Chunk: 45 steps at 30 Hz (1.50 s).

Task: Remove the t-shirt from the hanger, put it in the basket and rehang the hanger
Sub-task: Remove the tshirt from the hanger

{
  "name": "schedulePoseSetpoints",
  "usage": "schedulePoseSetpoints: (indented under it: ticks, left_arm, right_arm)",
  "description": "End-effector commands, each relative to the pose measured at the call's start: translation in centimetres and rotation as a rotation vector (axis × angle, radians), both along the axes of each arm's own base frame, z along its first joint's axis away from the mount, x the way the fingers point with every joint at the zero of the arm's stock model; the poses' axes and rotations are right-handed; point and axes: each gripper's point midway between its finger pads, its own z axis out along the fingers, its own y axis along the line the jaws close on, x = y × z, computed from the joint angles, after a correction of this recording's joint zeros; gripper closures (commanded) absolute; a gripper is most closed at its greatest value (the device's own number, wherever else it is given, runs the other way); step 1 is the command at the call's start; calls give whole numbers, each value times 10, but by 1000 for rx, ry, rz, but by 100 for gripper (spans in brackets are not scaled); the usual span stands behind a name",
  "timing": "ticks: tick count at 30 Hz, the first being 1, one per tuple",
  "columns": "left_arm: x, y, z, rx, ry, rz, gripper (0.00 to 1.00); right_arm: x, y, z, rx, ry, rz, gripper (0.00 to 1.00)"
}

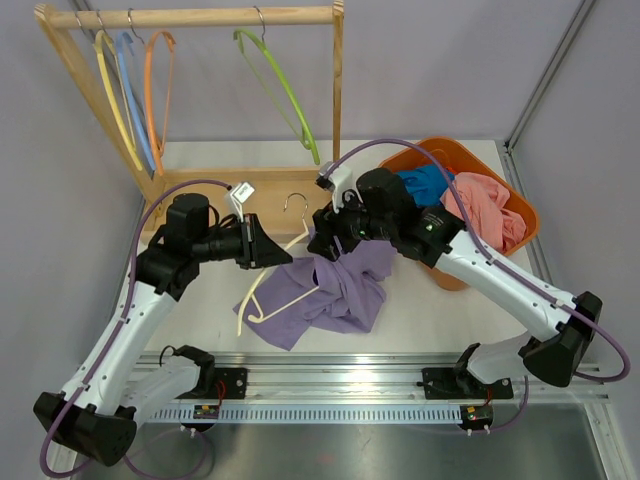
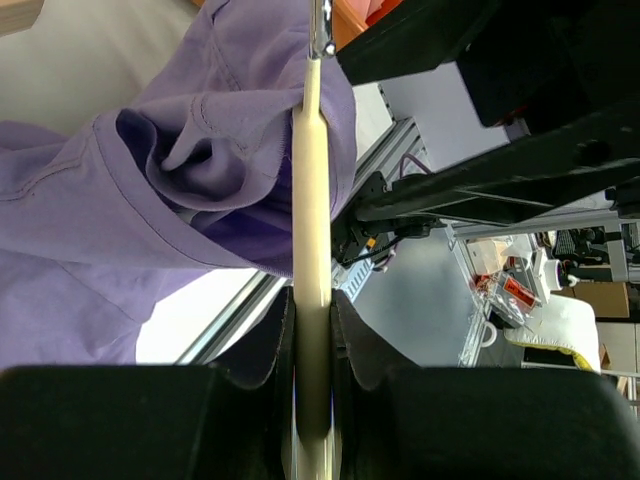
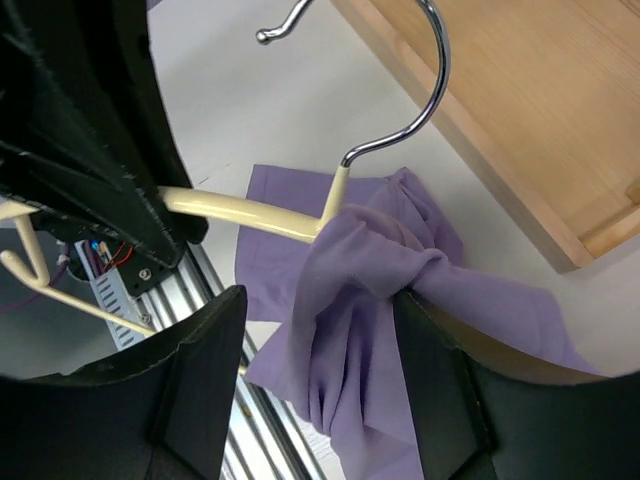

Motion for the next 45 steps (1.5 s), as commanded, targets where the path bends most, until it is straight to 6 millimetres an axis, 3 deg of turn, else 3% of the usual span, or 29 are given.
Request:
schedulePoseSetpoints:
  ticks: [1, 2, 3, 6, 10, 13, 15, 17, 18, 20, 21, 24, 27, 33, 37, 40, 41, 45]
  left_arm:
    - [4, -4, 32, -80, -115, 1, 100]
    - [5, -3, 33, -83, -120, 5, 100]
    - [6, -4, 34, -88, -129, 3, 100]
    - [8, -2, 32, -65, -129, 11, 100]
    - [6, 6, 24, 12, -165, 20, 100]
    - [3, 15, 15, 76, -215, 24, 100]
    - [-3, 26, 10, 147, -277, 27, 100]
    - [-12, 34, 7, 181, -313, 25, 100]
    - [-15, 36, 9, 186, -339, 13, 100]
    - [-23, 36, 16, 178, -412, -23, 100]
    - [-34, 36, 29, 148, -475, -48, 100]
    - [-48, 39, 58, 115, -656, -65, 100]
    - [-54, 49, 71, 155, -749, -41, 100]
    - [-63, 62, 67, 260, -755, -70, 100]
    - [-62, 66, 69, 290, -780, -69, 100]
    - [-62, 68, 74, 305, -814, -74, 100]
    - [-62, 68, 74, 312, -814, -74, 100]
    - [-62, 69, 75, 329, -833, -94, 100]
  right_arm:
    - [12, 13, 14, 36, -43, -74, 39]
    - [11, 16, 11, 37, -33, -65, 45]
    - [10, 19, 8, 35, -19, -57, 65]
    - [15, 25, 17, 42, -26, -61, 100]
    - [37, 14, 38, 27, -136, -142, 100]
    - [64, -9, 65, 61, -199, -235, 100]
    - [90, -35, 80, 70, -225, -320, 100]
    - [105, -49, 81, 62, -234, -350, 100]
    - [118, -67, 80, 44, -229, -381, 100]
    - [124, -75, 70, 5, -235, -338, 100]
    - [124, -86, 56, -31, -207, -314, 100]
    - [100, -89, 31, -79, -196, -74, 100]
    - [77, -89, 1, -118, -165, 65, 100]
    - [63, -101, -47, -178, -114, 170, 100]
    - [51, -98, -55, -159, -89, 249, 100]
    - [51, -98, -53, -150, -83, 239, 91]
    - [53, -98, -53, -155, -77, 229, 74]
    - [76, -112, -29, -157, -122, 148, 45]
